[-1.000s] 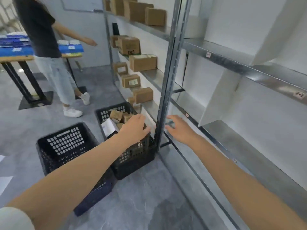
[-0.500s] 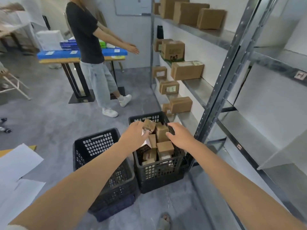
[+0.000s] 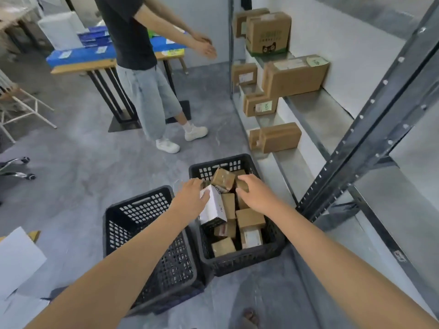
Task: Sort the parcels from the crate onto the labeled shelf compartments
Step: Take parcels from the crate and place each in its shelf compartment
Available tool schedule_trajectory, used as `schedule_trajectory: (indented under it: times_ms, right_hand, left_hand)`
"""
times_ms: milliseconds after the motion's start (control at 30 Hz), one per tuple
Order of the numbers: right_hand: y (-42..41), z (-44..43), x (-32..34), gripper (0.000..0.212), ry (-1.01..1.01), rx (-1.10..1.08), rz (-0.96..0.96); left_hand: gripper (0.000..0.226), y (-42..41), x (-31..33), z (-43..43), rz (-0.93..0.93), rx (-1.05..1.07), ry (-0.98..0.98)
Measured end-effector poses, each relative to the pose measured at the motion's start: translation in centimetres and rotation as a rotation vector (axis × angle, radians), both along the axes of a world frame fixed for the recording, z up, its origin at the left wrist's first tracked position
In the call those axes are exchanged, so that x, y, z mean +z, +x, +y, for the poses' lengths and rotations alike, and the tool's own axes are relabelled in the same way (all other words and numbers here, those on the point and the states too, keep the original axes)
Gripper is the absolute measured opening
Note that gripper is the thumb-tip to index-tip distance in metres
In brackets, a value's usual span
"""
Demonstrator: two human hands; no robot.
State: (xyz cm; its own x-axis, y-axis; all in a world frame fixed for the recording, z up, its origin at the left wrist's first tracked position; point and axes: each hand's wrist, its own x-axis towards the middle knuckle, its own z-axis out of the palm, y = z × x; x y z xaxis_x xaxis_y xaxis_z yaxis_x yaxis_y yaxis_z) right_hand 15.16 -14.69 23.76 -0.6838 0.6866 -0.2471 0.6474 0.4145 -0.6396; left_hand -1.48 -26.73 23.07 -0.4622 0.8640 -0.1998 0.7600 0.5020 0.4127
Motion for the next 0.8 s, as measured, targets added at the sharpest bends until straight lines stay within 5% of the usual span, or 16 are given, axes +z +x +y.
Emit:
schedule_trajectory:
  times_ms: [800]
  right_hand:
    - [-11.8, 8.2, -21.3, 0.049, -0.356, -0.071, -0.333]
  left_hand:
    - [0.044, -8.3, -22.7, 9.6, -0.357, 0.119, -0.227]
